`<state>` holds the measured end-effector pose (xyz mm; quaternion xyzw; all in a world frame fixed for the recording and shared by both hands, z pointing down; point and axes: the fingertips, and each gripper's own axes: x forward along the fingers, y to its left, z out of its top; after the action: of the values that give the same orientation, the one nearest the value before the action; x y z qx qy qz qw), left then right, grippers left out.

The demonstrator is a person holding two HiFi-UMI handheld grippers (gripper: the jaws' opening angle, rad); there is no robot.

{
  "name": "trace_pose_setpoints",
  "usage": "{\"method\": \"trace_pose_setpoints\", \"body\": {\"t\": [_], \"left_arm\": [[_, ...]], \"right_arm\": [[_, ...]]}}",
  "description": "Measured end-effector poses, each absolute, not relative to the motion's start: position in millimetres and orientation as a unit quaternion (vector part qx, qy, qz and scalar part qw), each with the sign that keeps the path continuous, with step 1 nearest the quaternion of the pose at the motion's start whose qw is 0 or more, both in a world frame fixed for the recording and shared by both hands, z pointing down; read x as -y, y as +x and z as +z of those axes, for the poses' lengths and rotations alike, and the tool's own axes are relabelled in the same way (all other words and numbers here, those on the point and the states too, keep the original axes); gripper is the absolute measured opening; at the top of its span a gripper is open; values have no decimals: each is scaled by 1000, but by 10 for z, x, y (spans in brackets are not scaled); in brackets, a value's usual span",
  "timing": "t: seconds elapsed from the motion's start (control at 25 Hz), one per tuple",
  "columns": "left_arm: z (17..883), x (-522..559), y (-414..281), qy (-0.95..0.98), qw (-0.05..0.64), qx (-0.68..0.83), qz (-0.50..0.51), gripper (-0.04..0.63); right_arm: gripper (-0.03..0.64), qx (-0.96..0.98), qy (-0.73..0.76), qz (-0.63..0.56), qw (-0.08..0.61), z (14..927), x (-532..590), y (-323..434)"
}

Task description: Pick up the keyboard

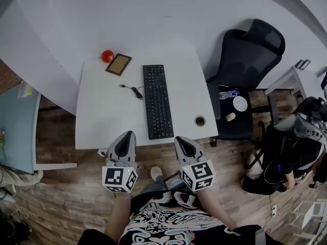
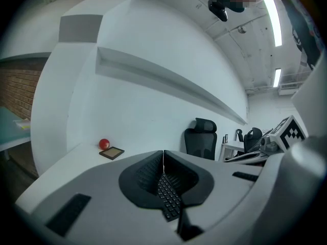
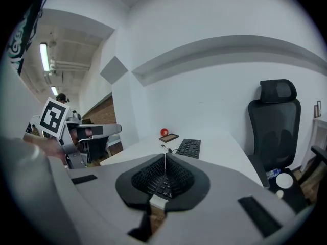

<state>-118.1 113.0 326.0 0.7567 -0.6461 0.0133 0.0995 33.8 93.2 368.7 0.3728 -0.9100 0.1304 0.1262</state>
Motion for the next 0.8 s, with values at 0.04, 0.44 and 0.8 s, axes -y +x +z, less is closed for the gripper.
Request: {"method": "trace_pose_setpoints", "body": {"t": [0.04,0.44,0.8], "left_arm": [[3293,-1092,-1207,757,103,646,15,19],[3436,-635,-1311,760,120,639,21,20],[3513,-116,-1435,760,129,636,22,20]], "right_arm": [[29,909,373,135,127,3720,-910,312],[29,903,380,147,135,3828,-520,229],[29,904,380,157,117,3800,63,119]]}}
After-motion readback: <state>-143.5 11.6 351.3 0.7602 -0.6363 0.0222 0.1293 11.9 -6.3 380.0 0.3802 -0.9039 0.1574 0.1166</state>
